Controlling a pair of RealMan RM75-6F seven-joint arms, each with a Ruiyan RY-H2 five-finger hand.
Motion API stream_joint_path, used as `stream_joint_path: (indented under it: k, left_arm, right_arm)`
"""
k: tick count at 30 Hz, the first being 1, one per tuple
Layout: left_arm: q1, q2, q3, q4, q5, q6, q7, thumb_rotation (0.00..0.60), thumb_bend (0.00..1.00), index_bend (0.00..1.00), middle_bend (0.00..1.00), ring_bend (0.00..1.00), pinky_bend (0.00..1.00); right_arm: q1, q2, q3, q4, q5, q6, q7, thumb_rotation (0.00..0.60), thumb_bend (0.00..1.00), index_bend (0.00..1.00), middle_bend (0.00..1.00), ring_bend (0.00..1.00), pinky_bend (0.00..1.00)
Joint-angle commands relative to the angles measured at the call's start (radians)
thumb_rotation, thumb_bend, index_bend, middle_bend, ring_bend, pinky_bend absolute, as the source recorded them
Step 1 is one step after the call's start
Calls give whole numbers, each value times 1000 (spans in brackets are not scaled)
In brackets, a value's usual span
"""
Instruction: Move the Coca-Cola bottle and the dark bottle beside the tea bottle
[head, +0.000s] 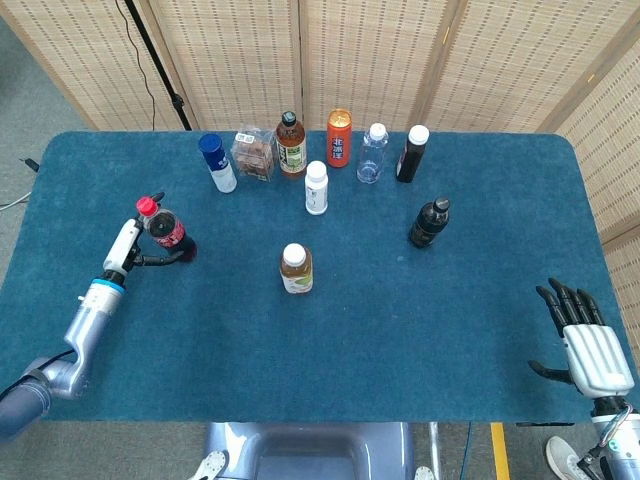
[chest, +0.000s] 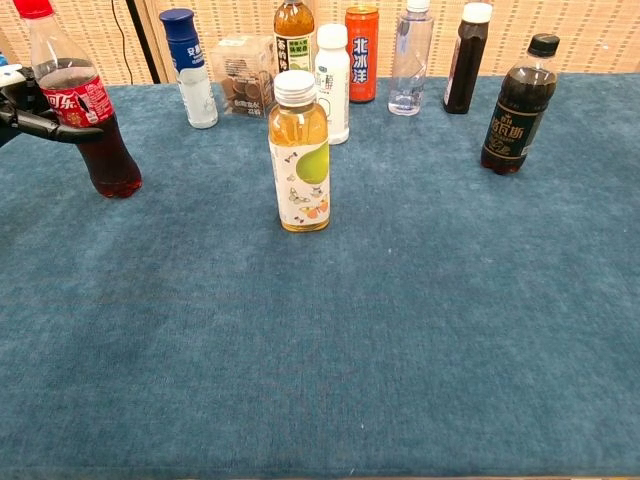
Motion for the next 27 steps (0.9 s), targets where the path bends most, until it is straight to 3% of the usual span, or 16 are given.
stream_joint_path:
  k: [1,11,19,27]
  left_arm:
    - [-11,-36,-22,28,-49,-36,43,600,302,392,257,275,427]
    - [0,-42,-20,-17,-47,6,56,600,363,566,416,397,488]
    - [30,24,-20,-177,-16,91,25,600,351,603,453,432,488]
    - [4,28,-20,-371,21,146,210,600,326,602,453,432,489]
  right_arm:
    - [0,1,0,0,-2,2,1,600,0,0,0,0,0]
    - [-7,8,-3,-7,-8,15,6,600,0,0,0,0,0]
    - [-8,16,-2,-14,-7,15,11,600,0,0,0,0,0]
    - [-5,19,-5,-15,0,3,4,600,0,0,0,0,0]
